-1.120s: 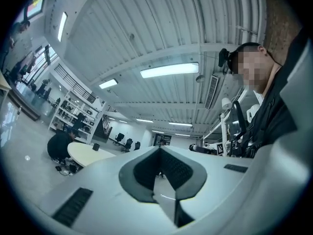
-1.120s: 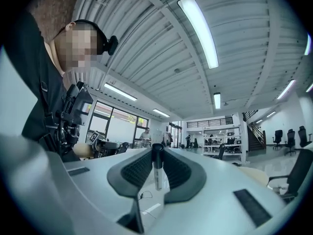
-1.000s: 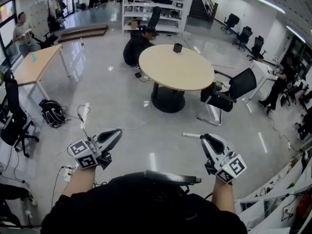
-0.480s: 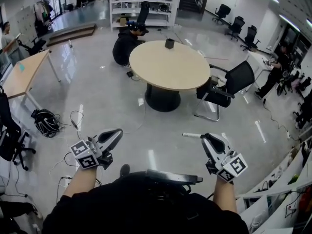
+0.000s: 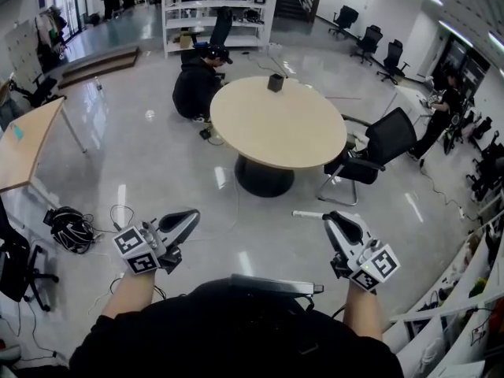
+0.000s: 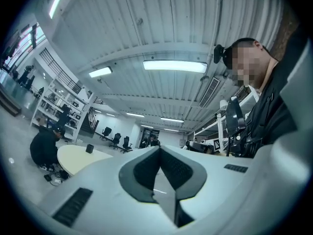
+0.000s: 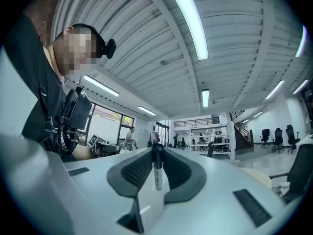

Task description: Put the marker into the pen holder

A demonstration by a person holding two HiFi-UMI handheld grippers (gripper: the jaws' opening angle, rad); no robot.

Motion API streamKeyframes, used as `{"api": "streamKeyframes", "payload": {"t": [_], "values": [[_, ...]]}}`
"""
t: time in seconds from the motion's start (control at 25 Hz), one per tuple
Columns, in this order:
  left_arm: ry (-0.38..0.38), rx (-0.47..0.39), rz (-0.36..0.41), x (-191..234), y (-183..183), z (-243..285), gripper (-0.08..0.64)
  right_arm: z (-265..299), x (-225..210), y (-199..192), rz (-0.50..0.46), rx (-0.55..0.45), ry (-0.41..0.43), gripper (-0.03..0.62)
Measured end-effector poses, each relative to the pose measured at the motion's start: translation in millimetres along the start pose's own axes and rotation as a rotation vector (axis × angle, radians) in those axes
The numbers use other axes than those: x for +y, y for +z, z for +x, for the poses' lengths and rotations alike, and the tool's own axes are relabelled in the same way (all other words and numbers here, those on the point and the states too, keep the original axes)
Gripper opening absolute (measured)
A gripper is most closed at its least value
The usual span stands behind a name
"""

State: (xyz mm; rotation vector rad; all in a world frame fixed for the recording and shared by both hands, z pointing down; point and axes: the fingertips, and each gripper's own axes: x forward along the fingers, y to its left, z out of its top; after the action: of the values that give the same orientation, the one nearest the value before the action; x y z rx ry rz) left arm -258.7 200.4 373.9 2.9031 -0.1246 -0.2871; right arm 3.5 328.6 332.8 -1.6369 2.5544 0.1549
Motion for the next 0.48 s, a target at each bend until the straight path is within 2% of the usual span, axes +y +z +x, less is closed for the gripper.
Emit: {"api": "streamKeyframes", "payload": {"t": [0.24, 0.48], "values": [[-0.013, 0.002, -0.021, 54.0, 7.0, 1.4, -0.004, 52.7, -15.8, -12.6, 0.011, 0.042, -0.003, 0.077], [0.008, 0.013, -0.039, 92.1, -1.4, 25.9, -0.004, 78.7, -60.5, -23.5, 0.025, 0.043, 0.005, 0.077]]}}
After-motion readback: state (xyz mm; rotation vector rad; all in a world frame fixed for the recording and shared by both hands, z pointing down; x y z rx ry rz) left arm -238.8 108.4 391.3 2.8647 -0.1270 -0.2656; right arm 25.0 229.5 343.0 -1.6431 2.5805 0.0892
